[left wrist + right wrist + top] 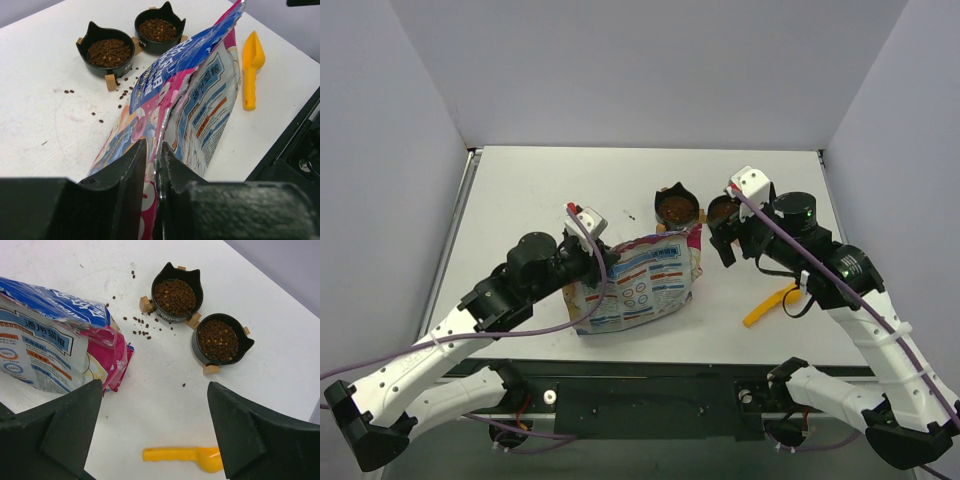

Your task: Serve the pet food

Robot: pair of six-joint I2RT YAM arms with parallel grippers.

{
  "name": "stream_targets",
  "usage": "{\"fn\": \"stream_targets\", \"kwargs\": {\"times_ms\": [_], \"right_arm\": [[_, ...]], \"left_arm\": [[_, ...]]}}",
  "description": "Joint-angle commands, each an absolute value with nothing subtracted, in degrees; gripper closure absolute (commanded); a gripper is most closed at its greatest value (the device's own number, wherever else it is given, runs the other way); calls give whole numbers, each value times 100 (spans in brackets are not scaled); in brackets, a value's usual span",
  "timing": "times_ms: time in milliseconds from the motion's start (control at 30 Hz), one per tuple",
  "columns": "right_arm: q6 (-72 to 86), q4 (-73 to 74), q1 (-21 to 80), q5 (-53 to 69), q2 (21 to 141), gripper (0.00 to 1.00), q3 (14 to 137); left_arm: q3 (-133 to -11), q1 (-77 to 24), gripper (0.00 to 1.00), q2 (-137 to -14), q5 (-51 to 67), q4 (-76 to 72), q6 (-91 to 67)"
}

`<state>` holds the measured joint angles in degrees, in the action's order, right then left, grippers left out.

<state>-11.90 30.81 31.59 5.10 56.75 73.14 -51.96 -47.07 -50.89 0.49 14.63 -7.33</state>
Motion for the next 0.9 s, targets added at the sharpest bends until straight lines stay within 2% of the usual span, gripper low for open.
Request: {"fn": "stream_targets", "kwargs": {"times_ms": [0,33,333,500,600,633,733,867], "right_arm": [[-747,2831,3191,439,5634,19,7172],[-651,2795,3199,448,5634,19,7146],[-519,2654,3252,422,5678,19,7128],[-449,2663,3252,308,5660,19,7225],[-308,2663,3261,141,5678,7,7286],[-282,2663,3269,36,5678,6,7286],[-124,2681,3269,-297,5651,2,7304],[341,2549,3261,-990,5450,1,7304]], "left_arm": [[-5475,-4588,68,-4992,-167,1995,-738],[-5493,-4579,63,-4992,-150,1995,-738],[-5950,-4553,39,-4966,254,2144,-773],[-6292,-4509,34,-4948,562,2153,-879],[-6460,-4500,33,-4966,571,2136,-923],[-6556,-4491,33,-4975,545,2153,-923],[-6802,-4474,32,-4992,283,2188,-905],[-7277,-4474,28,-5036,-762,2294,-853]]}}
